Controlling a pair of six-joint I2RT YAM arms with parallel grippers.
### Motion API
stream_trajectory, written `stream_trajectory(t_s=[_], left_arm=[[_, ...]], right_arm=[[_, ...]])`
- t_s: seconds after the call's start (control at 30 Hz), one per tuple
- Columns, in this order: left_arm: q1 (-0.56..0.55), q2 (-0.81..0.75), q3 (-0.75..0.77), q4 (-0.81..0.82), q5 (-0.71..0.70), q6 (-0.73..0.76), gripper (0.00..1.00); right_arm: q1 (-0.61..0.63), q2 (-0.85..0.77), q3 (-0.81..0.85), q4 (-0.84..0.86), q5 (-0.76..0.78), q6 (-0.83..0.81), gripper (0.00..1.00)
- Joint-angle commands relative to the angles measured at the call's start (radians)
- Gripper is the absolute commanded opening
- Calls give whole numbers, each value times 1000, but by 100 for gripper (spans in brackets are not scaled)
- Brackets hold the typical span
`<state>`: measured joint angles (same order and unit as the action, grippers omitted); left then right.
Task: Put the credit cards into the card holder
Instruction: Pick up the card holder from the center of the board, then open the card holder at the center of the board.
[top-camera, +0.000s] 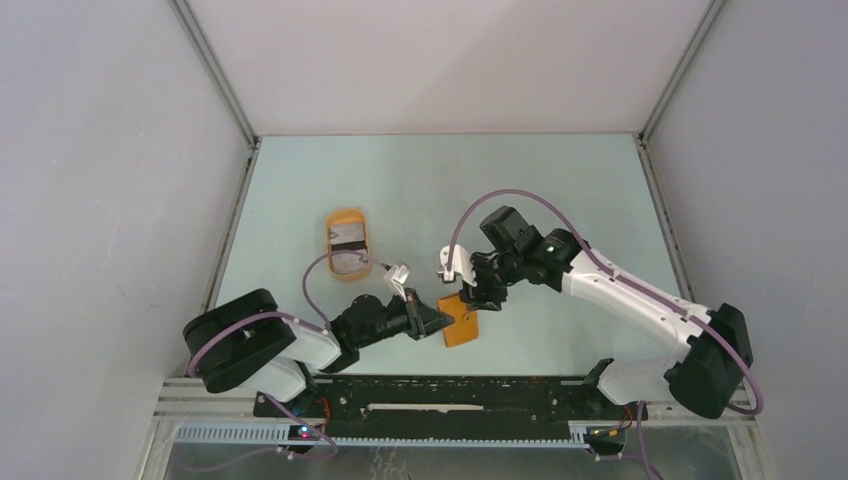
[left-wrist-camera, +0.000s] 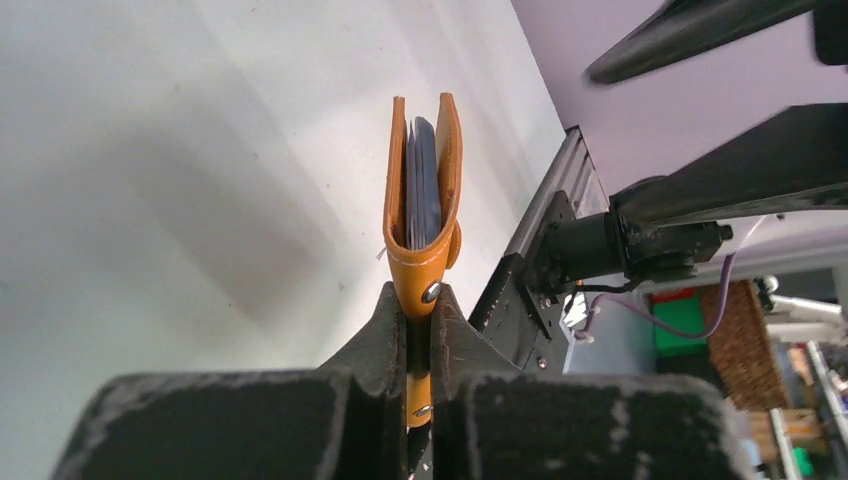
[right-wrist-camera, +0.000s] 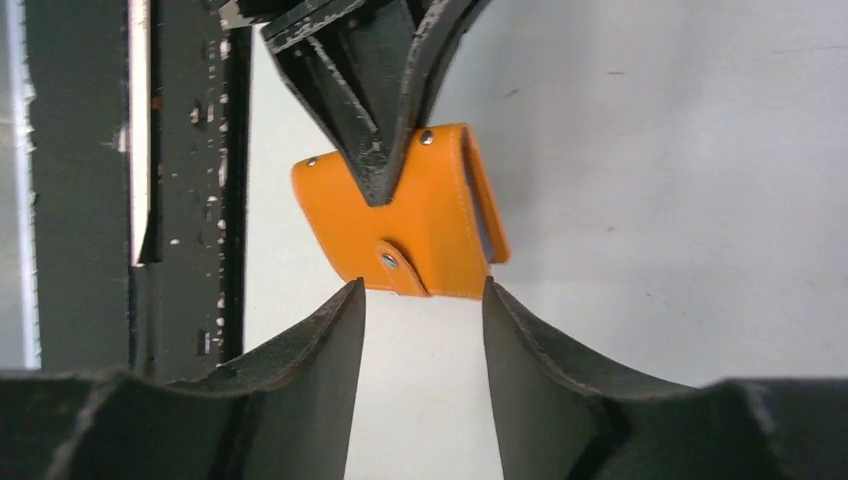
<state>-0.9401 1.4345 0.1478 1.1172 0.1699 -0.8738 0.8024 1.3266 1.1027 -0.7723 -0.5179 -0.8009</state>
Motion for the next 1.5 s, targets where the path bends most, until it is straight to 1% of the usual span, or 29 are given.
stream_trajectory(t_s=[0.0, 0.03, 0.1, 0.17, 0.23, 0.3, 0.4, 0.5, 0.6, 0.7, 0.87, 1.07, 1.33, 1.47], left_arm=[[-3, 20, 58, 13, -54, -146, 0], [-3, 17, 60, 6, -61, -142, 0], [-4, -5, 58, -26, -95, -132, 0], [-8, -49, 54, -76, -162, -124, 0], [-20, -106, 68, -169, -261, -114, 0], [-40, -165, 108, -288, -356, -81, 0], [-77, -230, 184, -453, -501, -51, 0], [-102, -255, 222, -542, -612, -70, 0], [-118, -266, 246, -610, -687, -131, 0], [-126, -269, 270, -652, -718, -161, 0], [-141, -273, 317, -708, -741, -166, 0], [-163, -266, 338, -707, -748, -169, 0], [-188, -246, 352, -689, -739, -174, 0], [-192, -243, 355, -682, -726, -172, 0]], right_arm=[[-57, -47, -3, 89, 126, 125, 57], [-88, -48, -3, 99, 111, 146, 58], [-145, -61, -4, 77, -16, 166, 62], [-169, -76, -17, 83, -114, 203, 68], [-170, -78, -50, 138, -139, 265, 72], [-172, -53, -66, 188, -125, 345, 73], [-165, -8, -67, 260, -60, 495, 70], [-150, 17, -68, 311, 21, 612, 67], [-147, 28, -74, 348, 42, 689, 66], [-138, 42, -80, 376, 61, 745, 64], [-102, 74, -80, 401, 121, 772, 60], [-83, 125, -81, 418, 151, 787, 55], [-85, 139, -79, 433, 214, 789, 53], [-86, 154, -77, 433, 226, 780, 44]])
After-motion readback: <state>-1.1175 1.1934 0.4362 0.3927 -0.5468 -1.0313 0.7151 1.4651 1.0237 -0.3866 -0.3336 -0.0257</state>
